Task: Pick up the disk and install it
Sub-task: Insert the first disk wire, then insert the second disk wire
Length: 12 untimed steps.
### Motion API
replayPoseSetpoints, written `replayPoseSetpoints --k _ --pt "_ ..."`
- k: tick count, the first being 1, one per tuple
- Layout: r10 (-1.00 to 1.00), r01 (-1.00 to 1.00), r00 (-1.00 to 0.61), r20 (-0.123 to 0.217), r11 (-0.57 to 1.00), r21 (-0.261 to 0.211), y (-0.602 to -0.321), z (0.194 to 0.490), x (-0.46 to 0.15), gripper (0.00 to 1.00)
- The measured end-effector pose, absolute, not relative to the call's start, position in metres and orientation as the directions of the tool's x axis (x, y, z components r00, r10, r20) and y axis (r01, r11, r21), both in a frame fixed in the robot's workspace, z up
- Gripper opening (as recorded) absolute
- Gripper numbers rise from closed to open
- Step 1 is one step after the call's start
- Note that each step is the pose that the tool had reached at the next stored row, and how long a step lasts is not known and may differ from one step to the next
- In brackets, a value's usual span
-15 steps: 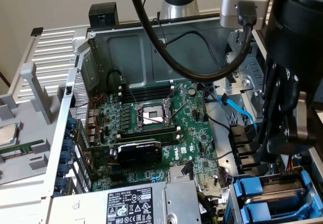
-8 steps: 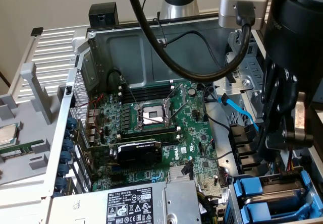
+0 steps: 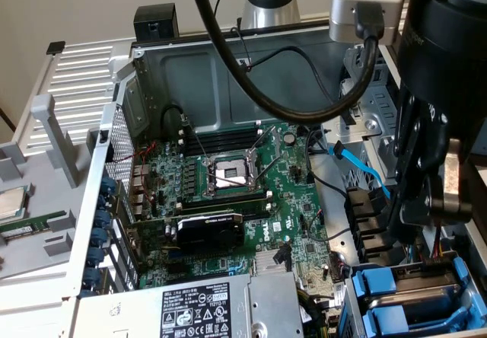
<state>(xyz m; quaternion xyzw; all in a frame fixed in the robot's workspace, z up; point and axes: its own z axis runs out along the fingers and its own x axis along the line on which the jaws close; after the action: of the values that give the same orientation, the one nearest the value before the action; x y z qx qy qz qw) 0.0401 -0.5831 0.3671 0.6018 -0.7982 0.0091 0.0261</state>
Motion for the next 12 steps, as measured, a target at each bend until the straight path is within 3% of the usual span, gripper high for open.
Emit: replayPoseSetpoints --k 12 --pt "-0.960 -0.961 -0.275 0.051 0.276 0.012 -0.5832 0.3671 0.0382 0.16"
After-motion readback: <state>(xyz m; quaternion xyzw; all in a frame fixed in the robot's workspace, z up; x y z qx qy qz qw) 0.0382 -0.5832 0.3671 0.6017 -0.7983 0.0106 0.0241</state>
